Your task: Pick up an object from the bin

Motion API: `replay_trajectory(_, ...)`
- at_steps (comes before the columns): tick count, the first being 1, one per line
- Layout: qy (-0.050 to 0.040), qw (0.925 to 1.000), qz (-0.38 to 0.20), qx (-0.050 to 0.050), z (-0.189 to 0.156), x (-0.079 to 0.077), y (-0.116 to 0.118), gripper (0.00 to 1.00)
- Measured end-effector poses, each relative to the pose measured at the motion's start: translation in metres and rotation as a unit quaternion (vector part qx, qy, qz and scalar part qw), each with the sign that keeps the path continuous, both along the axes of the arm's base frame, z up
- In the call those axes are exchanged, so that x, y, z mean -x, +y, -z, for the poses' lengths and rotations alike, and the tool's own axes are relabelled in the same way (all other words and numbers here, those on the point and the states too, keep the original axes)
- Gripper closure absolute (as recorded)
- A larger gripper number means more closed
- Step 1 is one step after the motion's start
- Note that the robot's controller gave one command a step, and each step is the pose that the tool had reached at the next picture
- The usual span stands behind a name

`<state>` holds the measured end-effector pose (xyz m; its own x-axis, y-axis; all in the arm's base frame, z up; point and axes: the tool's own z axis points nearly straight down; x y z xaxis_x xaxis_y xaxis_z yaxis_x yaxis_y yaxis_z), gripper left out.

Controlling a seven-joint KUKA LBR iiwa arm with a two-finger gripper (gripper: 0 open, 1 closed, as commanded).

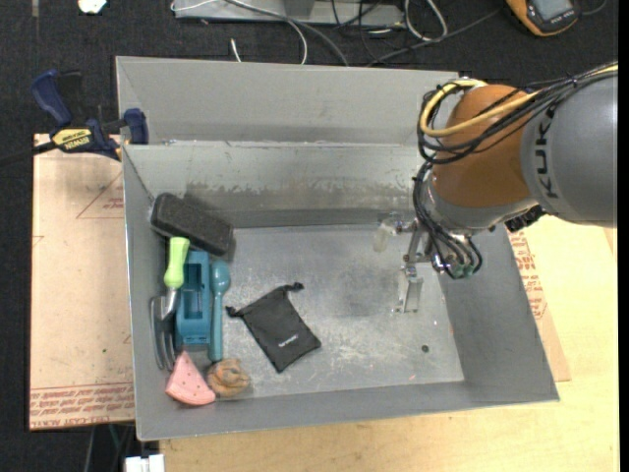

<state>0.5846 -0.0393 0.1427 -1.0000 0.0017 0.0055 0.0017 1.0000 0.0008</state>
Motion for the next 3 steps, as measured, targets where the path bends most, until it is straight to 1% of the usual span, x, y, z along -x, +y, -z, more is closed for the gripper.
replay_trajectory(1, -0.0036, 1.0, -0.001, 0.0, -0.004, -0.002, 0.0, 0.0)
replay_trajectory(2, -0.0019, 1.0, 0.004, -0.001, 0.077, -0.021, 0.027, 0.0)
replay_trajectory(3, -0.0105, 0.9985, -0.054, 0.001, 0.024, -0.019, 0.032, 0.0)
